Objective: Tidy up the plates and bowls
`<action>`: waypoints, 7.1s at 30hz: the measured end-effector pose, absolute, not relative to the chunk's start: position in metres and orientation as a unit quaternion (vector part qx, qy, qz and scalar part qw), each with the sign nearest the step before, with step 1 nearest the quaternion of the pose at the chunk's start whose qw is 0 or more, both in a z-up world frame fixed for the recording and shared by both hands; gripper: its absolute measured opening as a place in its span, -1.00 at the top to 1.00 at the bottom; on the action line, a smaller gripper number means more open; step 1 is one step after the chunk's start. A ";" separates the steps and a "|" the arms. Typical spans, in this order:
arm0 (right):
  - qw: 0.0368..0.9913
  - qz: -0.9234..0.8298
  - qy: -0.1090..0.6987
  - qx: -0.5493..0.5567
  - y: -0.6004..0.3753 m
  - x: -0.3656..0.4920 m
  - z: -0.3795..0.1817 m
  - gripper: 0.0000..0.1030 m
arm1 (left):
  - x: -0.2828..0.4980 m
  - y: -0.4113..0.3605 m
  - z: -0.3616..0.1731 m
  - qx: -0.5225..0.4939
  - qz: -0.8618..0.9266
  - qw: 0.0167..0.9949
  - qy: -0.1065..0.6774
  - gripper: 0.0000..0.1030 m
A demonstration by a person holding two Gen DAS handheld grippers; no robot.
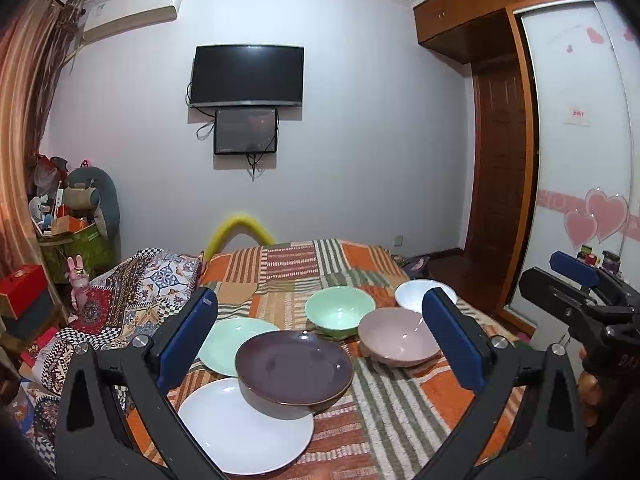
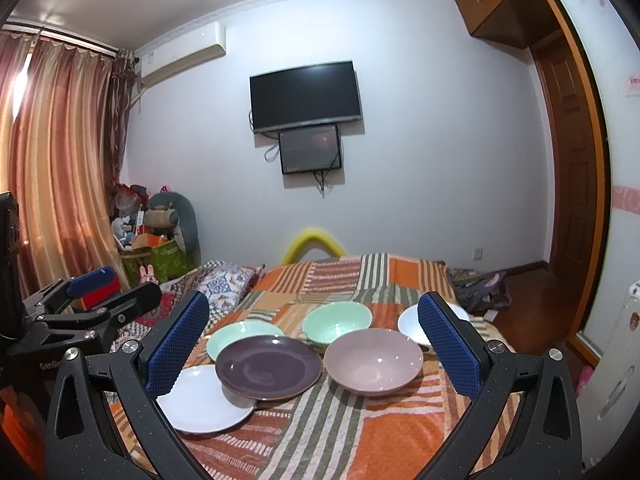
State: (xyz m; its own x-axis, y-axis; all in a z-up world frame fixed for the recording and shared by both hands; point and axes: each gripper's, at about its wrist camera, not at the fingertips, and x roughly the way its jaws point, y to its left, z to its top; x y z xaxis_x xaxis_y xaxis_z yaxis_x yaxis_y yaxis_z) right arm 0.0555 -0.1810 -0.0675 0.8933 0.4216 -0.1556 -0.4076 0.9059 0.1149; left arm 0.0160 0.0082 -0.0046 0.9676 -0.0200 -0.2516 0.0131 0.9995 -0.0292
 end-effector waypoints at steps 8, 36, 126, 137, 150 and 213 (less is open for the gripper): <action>0.957 0.243 0.153 0.047 -0.166 0.087 -0.088 -0.91 | 0.049 0.035 -0.030 0.020 0.002 0.981 0.193 -1.00; 0.883 0.235 0.407 0.012 -0.094 0.202 -0.196 0.51 | 0.218 0.161 -0.162 -0.126 0.009 0.901 0.416 0.36; 0.895 0.164 0.408 0.068 -0.172 0.133 -0.189 0.51 | 0.127 0.018 -0.140 -0.030 -0.083 0.904 0.419 0.49; 0.893 0.133 0.426 0.065 -0.199 0.119 -0.210 0.51 | 0.131 -0.015 -0.167 -0.028 -0.113 0.885 0.450 0.47; 0.889 0.134 0.435 0.043 -0.198 0.119 -0.218 0.46 | 0.132 -0.016 -0.184 -0.011 -0.116 0.868 0.483 0.43; 0.843 0.291 0.452 -0.024 -0.010 0.197 -0.200 -0.24 | 0.116 0.206 -0.200 -0.112 0.072 0.885 0.447 -0.38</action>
State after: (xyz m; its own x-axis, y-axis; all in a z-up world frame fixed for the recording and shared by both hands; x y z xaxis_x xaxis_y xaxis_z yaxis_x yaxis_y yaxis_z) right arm 0.1968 -0.0104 -0.1999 0.4225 0.4688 -0.7757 -0.5117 0.8298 0.2228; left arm 0.1156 0.2059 -0.1998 0.5905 0.0272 -0.8066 -0.2273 0.9646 -0.1339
